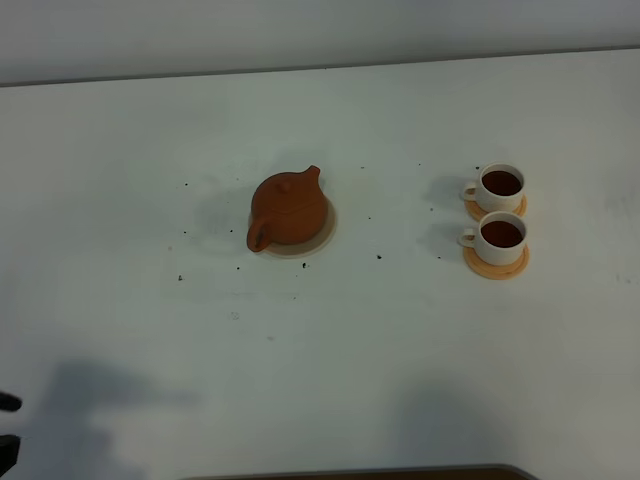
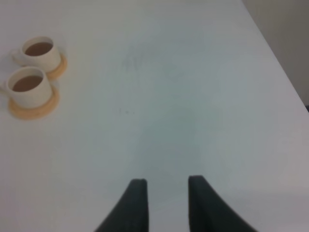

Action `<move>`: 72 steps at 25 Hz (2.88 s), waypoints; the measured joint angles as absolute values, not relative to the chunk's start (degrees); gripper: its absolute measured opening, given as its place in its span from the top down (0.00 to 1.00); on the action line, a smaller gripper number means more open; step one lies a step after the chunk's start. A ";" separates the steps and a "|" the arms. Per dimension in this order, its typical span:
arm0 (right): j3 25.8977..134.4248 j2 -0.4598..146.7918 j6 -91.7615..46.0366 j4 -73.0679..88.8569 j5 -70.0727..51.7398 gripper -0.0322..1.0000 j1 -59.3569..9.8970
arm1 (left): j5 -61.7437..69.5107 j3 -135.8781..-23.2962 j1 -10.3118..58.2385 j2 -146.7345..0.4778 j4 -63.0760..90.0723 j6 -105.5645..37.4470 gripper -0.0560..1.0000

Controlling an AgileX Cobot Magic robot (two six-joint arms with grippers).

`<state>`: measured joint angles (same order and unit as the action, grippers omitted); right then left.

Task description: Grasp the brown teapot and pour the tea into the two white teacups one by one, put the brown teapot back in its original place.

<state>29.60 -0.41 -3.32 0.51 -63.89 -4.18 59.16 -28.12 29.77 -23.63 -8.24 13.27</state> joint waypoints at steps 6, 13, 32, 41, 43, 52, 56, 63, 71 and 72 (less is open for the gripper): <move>29.60 -0.41 -3.32 0.51 -63.89 0.74 -4.18 | 60.35 -26.82 29.77 -16.79 -2.75 6.94 0.60; 29.60 -0.41 -3.32 0.51 -63.89 0.74 -4.18 | 60.40 -26.52 29.77 -15.03 1.67 1.86 0.60; 29.60 -0.41 -3.32 0.51 -63.89 0.74 -4.18 | 60.40 -26.52 29.44 -15.03 1.80 1.68 0.60; 29.60 -0.41 -3.32 0.51 -63.89 0.74 -4.18 | 60.40 -26.52 12.89 -15.03 1.86 1.64 0.60; 29.60 -0.41 -3.32 0.51 -63.89 0.74 -4.18 | 60.40 -26.52 8.71 -15.03 1.86 1.64 0.60; 29.60 -0.41 -3.32 0.51 -63.89 0.74 -4.18 | 60.34 -26.52 -1.46 -10.40 1.86 1.64 0.60; 29.60 -0.41 -3.32 0.51 -63.89 0.74 -4.18 | 60.34 -26.52 -3.09 -5.77 1.86 1.64 0.60; 29.60 -0.41 -3.32 0.51 -63.89 0.74 -4.18 | 60.45 -26.52 -3.31 -0.70 1.86 1.64 0.60; 29.60 -0.41 -3.32 0.51 -63.89 0.74 -4.18 | 60.50 -26.46 -3.31 0.20 1.87 1.64 0.60; 29.60 -0.41 -3.32 0.51 -63.89 0.74 -4.18 | 60.50 -26.46 -3.31 0.20 1.87 1.64 0.60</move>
